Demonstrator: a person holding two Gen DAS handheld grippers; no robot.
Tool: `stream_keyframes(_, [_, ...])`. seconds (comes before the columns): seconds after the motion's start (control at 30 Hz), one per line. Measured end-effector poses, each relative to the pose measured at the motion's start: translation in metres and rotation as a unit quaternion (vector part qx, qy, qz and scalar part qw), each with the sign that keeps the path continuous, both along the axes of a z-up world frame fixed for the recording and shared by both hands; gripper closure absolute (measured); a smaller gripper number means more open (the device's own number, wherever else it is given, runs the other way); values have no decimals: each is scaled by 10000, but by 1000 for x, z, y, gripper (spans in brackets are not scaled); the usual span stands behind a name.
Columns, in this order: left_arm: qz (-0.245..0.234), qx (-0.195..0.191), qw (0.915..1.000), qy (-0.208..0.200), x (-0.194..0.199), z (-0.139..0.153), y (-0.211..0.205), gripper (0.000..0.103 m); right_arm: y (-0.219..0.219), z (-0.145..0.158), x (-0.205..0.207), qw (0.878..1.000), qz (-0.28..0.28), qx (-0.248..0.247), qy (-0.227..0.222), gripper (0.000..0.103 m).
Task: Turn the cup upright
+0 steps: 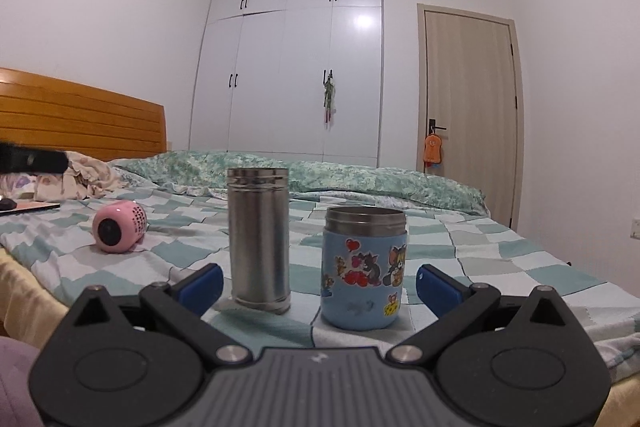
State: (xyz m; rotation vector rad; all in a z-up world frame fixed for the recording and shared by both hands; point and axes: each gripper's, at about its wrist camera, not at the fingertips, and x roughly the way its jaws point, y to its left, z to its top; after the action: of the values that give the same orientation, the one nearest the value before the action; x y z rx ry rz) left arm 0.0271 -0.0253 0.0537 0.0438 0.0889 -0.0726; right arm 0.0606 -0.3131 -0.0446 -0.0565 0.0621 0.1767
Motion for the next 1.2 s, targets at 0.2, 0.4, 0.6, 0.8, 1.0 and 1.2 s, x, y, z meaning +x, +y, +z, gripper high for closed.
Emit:
stream_keyframes(0.2, [209,-59,9996,188,-11,-30,8,0,4,-2,-21,9999,-85,-64,-11,0])
stream_keyframes(0.4, [449,-48,9990,25,-18,-47,8,0,7,-3,-31,9998,-175,-42,-5,0])
stream_keyframes(0.6, [594,-64,9982,-20,-17,-53,9,0,9,-7,-32,9998,-201,-44,-29,0])
stream_keyframes(0.8, [644,42,9979,-88,-21,-55,6,0,7,-9,-31,9997,-243,13,-34,0])
stream_keyframes(1.0, [673,62,9976,-143,-26,-55,3,0,2,-9,-32,9995,-287,138,-46,0])
stream_keyframes(1.2, [662,62,9977,-157,-28,-56,2,0,-1,-10,-34,9993,-319,169,-74,0])
